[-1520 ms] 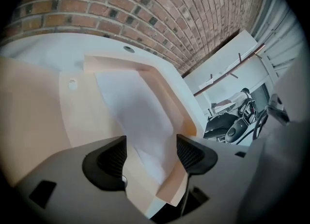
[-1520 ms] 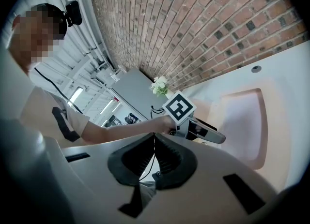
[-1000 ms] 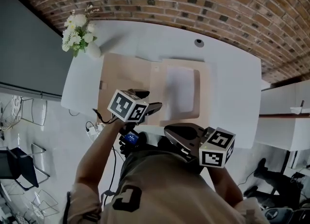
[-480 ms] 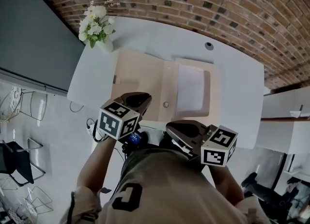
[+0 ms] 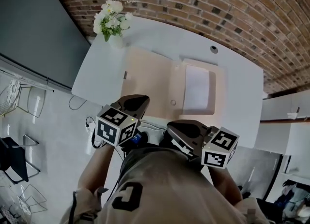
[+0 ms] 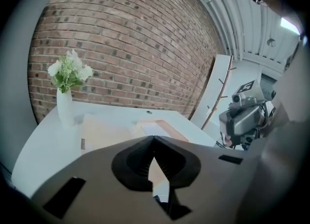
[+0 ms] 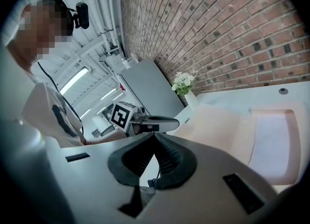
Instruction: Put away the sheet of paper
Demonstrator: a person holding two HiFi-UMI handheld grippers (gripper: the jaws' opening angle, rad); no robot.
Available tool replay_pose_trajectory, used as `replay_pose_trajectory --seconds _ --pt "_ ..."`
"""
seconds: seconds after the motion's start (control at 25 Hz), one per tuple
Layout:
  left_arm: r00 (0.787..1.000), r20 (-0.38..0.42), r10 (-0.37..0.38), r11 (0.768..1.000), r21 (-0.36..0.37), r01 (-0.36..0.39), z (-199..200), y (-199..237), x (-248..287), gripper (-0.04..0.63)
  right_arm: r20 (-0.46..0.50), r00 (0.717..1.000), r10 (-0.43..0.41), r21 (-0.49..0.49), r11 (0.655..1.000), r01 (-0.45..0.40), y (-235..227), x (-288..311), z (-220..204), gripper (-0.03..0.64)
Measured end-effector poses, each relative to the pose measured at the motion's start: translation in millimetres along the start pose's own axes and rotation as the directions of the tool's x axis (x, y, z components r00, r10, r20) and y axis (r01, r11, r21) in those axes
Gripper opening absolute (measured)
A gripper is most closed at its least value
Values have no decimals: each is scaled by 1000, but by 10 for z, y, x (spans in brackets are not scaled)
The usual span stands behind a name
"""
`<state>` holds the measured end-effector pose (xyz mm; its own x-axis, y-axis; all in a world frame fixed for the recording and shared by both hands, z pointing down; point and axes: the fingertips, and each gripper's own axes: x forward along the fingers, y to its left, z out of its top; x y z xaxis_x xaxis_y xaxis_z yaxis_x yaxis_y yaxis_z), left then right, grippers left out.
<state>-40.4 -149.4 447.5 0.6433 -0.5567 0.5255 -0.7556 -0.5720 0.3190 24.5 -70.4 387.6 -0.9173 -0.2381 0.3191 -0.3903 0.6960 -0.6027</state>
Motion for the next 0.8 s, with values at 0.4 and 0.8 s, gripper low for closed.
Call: replay_pose_trajectory --seconds 0.4,0.8 --pt "996 83 -42 999 13 41 -35 -17 -625 15 -37 999 -11 -32 999 9 354 345 -145 23" --pt "982 125 -141 981 147 122 -118 -156 -930 14 -47 995 -93 -35 995 92 562 504 -339 23"
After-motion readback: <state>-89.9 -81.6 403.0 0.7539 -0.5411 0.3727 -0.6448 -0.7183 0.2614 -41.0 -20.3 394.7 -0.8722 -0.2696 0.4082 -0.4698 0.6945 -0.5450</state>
